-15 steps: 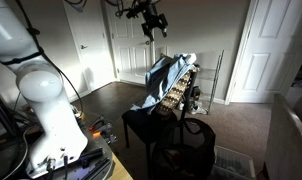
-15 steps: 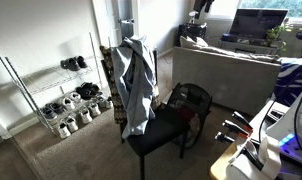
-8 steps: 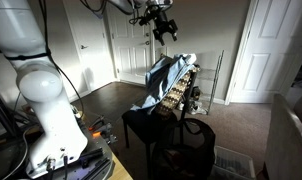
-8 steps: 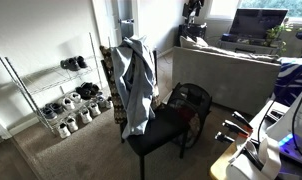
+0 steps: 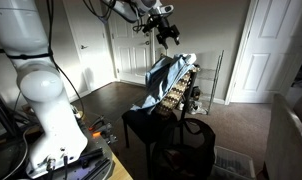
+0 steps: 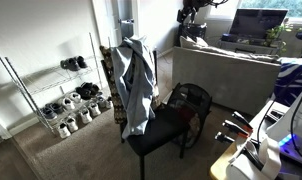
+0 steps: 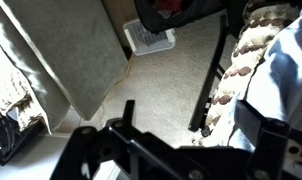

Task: Put the jean trousers into the washing basket

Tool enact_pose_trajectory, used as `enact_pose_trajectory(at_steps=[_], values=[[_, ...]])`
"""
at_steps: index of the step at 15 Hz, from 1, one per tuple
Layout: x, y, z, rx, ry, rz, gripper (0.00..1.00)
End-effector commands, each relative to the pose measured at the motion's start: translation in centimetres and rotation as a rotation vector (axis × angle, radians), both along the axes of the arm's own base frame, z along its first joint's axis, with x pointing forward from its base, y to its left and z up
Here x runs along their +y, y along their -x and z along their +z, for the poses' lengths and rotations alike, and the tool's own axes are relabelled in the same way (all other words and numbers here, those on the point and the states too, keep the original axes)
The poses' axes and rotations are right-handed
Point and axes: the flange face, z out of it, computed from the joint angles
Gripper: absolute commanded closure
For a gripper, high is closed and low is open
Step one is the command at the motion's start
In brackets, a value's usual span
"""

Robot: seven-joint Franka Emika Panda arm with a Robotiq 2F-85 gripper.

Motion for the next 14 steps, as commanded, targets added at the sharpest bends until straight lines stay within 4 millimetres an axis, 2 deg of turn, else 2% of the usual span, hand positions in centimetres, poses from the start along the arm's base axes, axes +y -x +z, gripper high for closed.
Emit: enact_pose_trajectory(at_steps=[1,3,4,6,14], values=[[2.8,-0.2,0.5,0.011,-0.081,0.129,0.00],[4.8,-0.1,0.8,0.041,-0.081,0.203,0.00],[3.7,0.0,0.3,0.025,-0.071,0.129,0.00],[4.4,0.0,0.4,0.024,-0.072,0.141,0.00],[3.7,0.0,0.3,0.025,-0.072,0.131,0.00]])
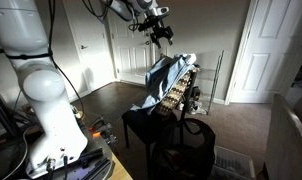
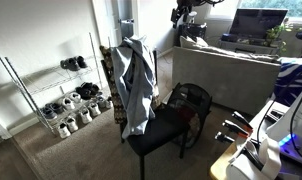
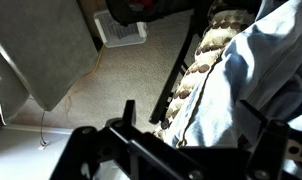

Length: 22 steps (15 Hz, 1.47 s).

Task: Put the jean trousers into the washing basket

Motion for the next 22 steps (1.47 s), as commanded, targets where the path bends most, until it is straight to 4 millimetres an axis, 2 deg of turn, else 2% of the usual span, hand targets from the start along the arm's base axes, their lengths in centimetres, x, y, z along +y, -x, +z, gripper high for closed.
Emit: enact_pose_trajectory(at_steps=[1,2,4,6,7,10,13,15,18,22], values=[[0.0,0.0,0.1,0.001,0.000,0.000,0.00],[0.2,0.0,0.0,0.006,0.005,0.002,0.00],[1.2,-1.6,-0.3,0.001,-0.007,0.010,0.00],[3.5,-4.6,-0.5,-0.035,-0.056,0.000,0.00],[5.3,-6.3,-0.7,-0.041,-0.082,0.009,0.00],[9.5,-9.9,-1.4,-0.063,-0.123,0.027,0.00],[12.9,-13.2,-3.8,-0.063,-0.127,0.039,0.00],[14.1,-15.1,-5.4,-0.058,-0.142,0.046,0.00],[14.9,-17.6,-7.7,-0.056,-0.176,0.033,0.00],[14.4,-20.4,-9.3,-0.117,-0.236,-0.021,0.00]])
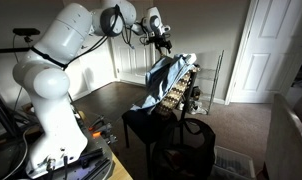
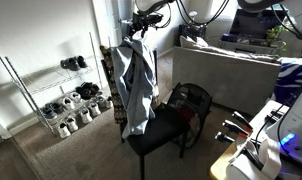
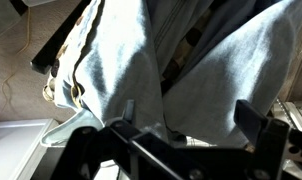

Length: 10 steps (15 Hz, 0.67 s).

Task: Put the jean trousers into the washing basket

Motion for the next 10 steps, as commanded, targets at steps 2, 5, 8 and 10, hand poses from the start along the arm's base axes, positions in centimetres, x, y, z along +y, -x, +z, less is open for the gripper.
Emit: enact_pose_trajectory(at_steps=[2,5,8,10], values=[[-0.9,-3.1,-0.6,-0.069,-0.052,-0.071,0.00],[-2.1,-4.0,0.0,-0.120,-0.025,-0.106,0.00],[-3.2,-4.2,0.3,-0.132,-0.006,-0.133,0.00],[-3.8,-4.4,-0.6,-0.119,0.001,-0.159,0.00]])
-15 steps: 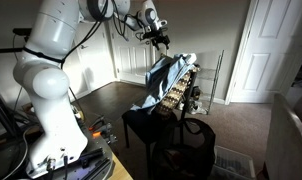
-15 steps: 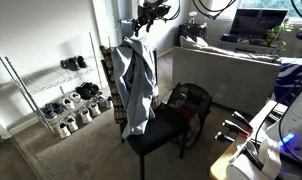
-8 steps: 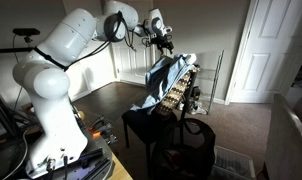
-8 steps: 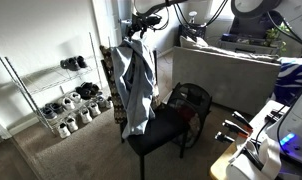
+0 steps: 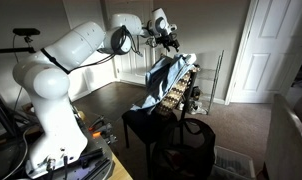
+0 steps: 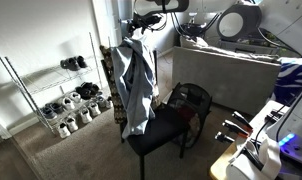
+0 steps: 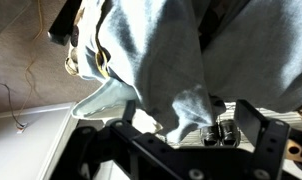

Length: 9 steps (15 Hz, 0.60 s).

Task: Put the jean trousers into the washing basket

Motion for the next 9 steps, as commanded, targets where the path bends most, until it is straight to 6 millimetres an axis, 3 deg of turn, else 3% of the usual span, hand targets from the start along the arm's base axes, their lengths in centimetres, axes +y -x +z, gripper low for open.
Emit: enact_pose_trajectory(at_steps=[1,5,9], values=[[-1.0,-0.3,-1.4,0.021,0.001,-0.060,0.00],[-1.7,-0.5,-3.8,0.071,-0.048,-0.082,0.00],[-1.8,-0.7,-4.9,0.079,-0.100,-0.099,0.00]])
